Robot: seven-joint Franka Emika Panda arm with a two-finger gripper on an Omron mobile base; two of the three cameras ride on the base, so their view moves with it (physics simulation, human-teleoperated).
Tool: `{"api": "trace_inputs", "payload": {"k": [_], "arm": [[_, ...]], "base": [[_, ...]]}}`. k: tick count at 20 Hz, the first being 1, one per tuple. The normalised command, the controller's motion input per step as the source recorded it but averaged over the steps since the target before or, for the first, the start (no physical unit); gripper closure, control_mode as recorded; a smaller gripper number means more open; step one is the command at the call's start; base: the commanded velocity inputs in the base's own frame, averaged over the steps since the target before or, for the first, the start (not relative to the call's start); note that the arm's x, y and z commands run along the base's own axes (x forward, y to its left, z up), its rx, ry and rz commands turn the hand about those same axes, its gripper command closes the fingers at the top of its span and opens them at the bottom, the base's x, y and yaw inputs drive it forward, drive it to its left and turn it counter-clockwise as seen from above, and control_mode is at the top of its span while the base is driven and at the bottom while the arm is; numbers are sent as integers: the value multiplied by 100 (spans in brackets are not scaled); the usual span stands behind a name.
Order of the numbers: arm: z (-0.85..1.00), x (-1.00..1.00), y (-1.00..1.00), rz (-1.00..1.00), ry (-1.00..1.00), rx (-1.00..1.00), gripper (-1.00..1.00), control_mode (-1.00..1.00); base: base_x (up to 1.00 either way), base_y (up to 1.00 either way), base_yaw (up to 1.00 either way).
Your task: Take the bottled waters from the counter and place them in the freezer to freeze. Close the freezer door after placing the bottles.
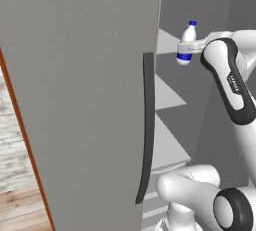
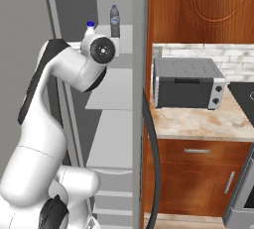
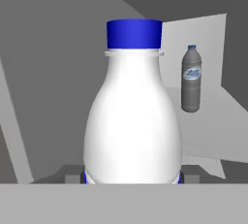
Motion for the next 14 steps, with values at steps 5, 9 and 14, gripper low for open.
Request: {"api": "trace_inputs", "payload": {"k": [5,9,14], "arm": [[2,17,0,0,0,-2,100,-100],[4,17,3,0,1,-8,100,-100],[3,9,7,0,0,-8,100,-100]], "base": [[0,0,0],[0,0,0],[0,0,0]]}}
